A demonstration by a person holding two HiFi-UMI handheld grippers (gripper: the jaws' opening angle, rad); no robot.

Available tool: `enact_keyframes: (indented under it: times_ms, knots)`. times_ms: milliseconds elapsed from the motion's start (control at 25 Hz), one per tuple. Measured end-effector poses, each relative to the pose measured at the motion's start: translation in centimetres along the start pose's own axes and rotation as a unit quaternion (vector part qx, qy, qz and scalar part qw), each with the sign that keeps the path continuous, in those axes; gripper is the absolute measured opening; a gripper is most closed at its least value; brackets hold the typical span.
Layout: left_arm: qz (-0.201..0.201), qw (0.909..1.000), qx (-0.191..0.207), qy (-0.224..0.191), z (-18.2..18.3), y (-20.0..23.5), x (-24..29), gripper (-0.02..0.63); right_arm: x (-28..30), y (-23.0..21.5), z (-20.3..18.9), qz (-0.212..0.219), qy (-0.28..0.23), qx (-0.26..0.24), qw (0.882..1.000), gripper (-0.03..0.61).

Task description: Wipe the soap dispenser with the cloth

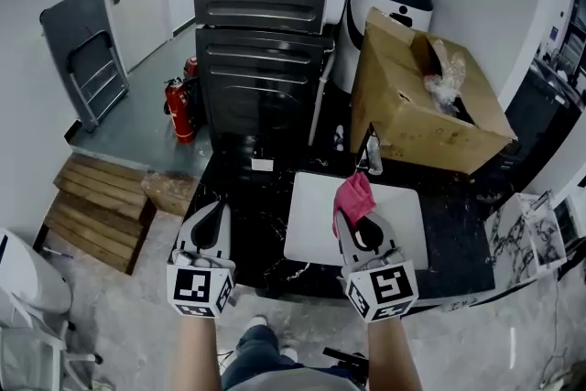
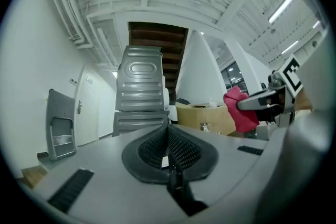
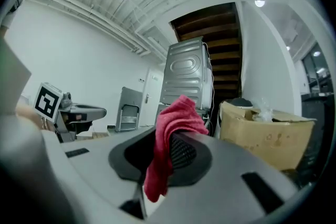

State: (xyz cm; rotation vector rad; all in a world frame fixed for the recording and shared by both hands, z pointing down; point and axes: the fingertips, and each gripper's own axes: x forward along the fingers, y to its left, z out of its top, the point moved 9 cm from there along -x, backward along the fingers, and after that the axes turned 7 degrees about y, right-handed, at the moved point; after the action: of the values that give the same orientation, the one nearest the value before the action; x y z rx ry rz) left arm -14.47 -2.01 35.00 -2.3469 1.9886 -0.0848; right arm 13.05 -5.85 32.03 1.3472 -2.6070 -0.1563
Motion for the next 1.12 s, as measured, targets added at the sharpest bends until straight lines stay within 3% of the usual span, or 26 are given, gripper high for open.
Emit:
enact_keyframes:
  times_ms: [320,880,1120]
  knots:
    - [0.018,0.9996,0.014,-0.014,1.4,-1.9,-4.2,0.014,-3.6,1.3,0.4,0.002,-0.017,-0.004,1.000,0.057]
    - [0.003,0.9980,0.051,-0.036,4.3,-3.1,-3.9,0.014,-6.0,1.0,1.3,-0.022,-0.029,0.000,0.999,0.056]
    - [0.006,0.9982,0.048,-0.035,4.3,-2.5,-4.4,0.014,-5.8,1.0,1.3,-0.036,-0.028,0.011,0.999,0.057]
